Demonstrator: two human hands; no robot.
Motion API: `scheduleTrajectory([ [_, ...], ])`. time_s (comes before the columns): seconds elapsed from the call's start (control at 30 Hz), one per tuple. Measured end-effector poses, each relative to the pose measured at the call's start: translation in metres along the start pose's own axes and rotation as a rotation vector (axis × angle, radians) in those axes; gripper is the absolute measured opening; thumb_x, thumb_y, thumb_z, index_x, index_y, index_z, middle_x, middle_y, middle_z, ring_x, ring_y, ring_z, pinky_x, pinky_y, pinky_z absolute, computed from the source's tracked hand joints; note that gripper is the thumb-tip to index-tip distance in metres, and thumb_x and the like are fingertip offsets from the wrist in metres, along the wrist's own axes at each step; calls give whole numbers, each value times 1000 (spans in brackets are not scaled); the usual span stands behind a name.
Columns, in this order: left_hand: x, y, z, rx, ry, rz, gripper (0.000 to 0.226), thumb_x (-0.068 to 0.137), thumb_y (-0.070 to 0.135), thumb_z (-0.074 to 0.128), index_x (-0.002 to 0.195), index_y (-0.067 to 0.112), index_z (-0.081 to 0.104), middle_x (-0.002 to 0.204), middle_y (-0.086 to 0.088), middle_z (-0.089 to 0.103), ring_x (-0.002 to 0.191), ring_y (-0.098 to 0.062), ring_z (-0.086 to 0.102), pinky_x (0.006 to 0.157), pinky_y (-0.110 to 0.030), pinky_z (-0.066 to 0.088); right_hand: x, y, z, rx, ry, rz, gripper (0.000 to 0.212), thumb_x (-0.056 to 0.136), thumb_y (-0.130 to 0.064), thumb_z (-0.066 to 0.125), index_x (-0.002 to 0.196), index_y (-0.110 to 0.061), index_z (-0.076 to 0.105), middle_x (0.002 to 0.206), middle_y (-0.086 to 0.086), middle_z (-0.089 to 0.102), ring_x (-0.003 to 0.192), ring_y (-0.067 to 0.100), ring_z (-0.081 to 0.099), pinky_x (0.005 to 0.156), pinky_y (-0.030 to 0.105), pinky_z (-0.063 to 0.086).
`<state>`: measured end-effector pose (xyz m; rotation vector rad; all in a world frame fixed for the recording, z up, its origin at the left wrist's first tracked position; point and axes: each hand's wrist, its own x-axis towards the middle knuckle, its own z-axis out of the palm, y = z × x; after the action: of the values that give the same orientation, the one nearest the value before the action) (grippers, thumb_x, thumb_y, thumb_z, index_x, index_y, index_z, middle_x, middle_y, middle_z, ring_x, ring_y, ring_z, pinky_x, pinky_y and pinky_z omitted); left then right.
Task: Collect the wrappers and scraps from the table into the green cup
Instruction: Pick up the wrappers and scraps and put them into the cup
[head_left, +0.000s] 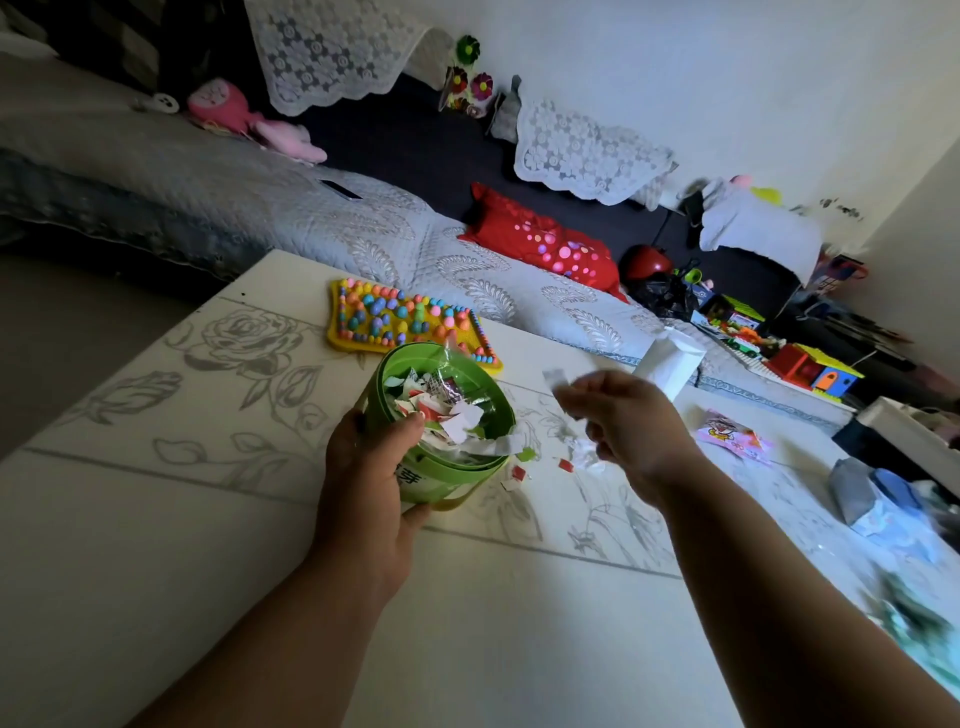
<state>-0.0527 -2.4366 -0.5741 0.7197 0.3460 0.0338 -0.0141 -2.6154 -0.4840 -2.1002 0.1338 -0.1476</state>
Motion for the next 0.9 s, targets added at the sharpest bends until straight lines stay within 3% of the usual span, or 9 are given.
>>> scheduleTrajectory([
  [0.13, -2, 0, 2, -9, 11, 4, 46, 87, 21, 68, 129, 37, 59, 124, 3, 67, 114, -26, 63, 86, -45, 52, -15, -46, 23, -263, -119, -177, 16, 77, -30, 75, 68, -19, 67, 57, -8, 59, 39, 1, 41, 47, 20, 35],
  [0.23, -4, 0, 2, -5, 5, 2, 48, 87, 21, 68, 131, 37, 58, 125, 3, 68, 114, -26, 64, 84, -45, 53, -25, -53, 42, -487, -204, -255, 19, 73, -33, 77, 78, -15, 75, 69, 6, 68, 45, 4, 47, 47, 19, 40],
  [0.33, -6, 0, 1, -6, -1, 3, 48, 86, 22, 69, 130, 38, 59, 126, 3, 68, 115, -27, 64, 85, -45, 53, -27, -51, 44, -445, -207, -243, 16, 73, -30, 76, 79, -15, 77, 77, 6, 73, 49, 2, 53, 52, 20, 42],
  [0.4, -6, 0, 0, -10, -3, 0, 47, 85, 22, 69, 129, 37, 60, 127, 4, 68, 116, -27, 63, 87, -46, 53, -15, -42, 32, -336, -84, -201, 14, 78, -29, 72, 84, -17, 77, 80, 3, 73, 44, 1, 52, 52, 19, 41],
  [0.5, -5, 1, -2, -20, -6, -1, 49, 79, 27, 73, 126, 39, 61, 128, 5, 67, 119, -27, 62, 92, -51, 52, 14, -9, 12, -484, 97, -150, 23, 86, -22, 63, 98, -4, 72, 106, 15, 72, 83, 28, 69, 66, 21, 46],
  [0.6, 0, 1, -3, -51, -5, 11, 45, 86, 22, 69, 128, 37, 60, 127, 4, 68, 117, -27, 63, 95, -53, 51, 39, 42, 3, -608, 12, 98, 31, 91, -14, 55, 120, -8, 63, 122, 12, 65, 109, 23, 64, 51, 1, 42],
  [0.7, 2, 2, -1, -53, -15, 16, 44, 87, 21, 67, 128, 36, 61, 124, 5, 70, 115, -27, 64, 97, -55, 50, 51, 82, 7, -793, -79, 177, 34, 92, -22, 54, 125, -13, 59, 129, 8, 60, 118, 23, 57, 85, 18, 45],
  [0.8, 5, -1, -1, -60, -1, 10, 47, 87, 21, 67, 130, 37, 60, 126, 4, 68, 117, -27, 63, 98, -55, 49, 59, 104, 16, -882, -64, 169, 29, 92, -29, 52, 109, -9, 66, 114, 11, 65, 107, 27, 60, 70, 22, 39],
  [0.9, 7, 0, -4, -51, -1, 9, 46, 87, 21, 67, 130, 37, 61, 128, 4, 67, 119, -27, 62, 97, -54, 50, 68, 112, 22, -814, 12, 254, 28, 84, -33, 60, 93, -9, 71, 81, 7, 65, 73, 21, 59, 50, 19, 32],
])
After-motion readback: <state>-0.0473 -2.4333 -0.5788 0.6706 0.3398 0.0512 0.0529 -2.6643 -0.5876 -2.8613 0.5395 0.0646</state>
